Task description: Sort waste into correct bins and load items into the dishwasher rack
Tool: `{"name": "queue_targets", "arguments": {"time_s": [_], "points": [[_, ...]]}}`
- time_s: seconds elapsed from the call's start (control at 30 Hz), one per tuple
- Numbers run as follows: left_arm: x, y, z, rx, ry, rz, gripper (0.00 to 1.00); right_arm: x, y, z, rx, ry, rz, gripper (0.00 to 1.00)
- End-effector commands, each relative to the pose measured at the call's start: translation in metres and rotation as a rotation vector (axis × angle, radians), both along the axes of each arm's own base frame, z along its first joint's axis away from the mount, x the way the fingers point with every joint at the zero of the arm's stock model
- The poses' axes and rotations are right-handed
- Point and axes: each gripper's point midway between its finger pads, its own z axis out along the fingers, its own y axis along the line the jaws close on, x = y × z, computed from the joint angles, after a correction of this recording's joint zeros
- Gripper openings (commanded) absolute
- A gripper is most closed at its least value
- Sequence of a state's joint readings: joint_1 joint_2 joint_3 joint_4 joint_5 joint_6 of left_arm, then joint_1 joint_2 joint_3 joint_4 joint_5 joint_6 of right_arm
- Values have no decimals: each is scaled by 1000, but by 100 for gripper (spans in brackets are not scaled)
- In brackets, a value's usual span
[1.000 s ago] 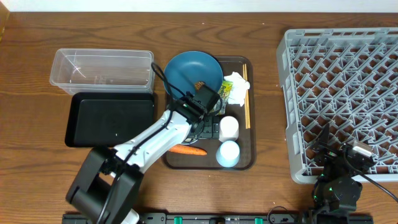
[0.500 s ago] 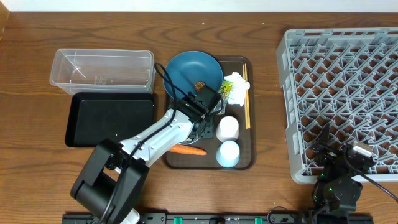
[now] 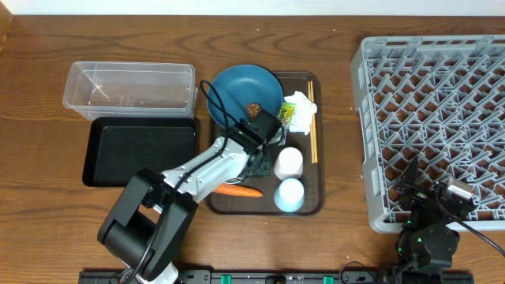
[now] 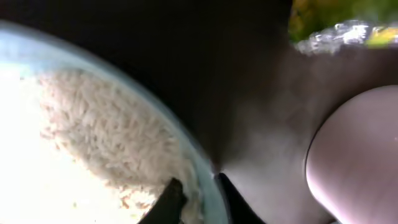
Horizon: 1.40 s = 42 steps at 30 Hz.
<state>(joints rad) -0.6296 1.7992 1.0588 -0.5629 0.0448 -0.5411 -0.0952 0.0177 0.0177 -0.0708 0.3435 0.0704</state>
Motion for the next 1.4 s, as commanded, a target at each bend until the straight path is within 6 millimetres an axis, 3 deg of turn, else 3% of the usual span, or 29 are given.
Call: {"name": "queue_targets", "arguments": {"time_s": [0.0,0.8,1.37], "points": [[-3,3,-6,16,12,-5,6,0,1,0,-2,9,9,99],[5,-4,7,-6,-8,-18,6,0,1,0,-2,9,9,99],[11,-9,40,-33,-63,-78,6,0,1,0,-2,9,9,99]]}}
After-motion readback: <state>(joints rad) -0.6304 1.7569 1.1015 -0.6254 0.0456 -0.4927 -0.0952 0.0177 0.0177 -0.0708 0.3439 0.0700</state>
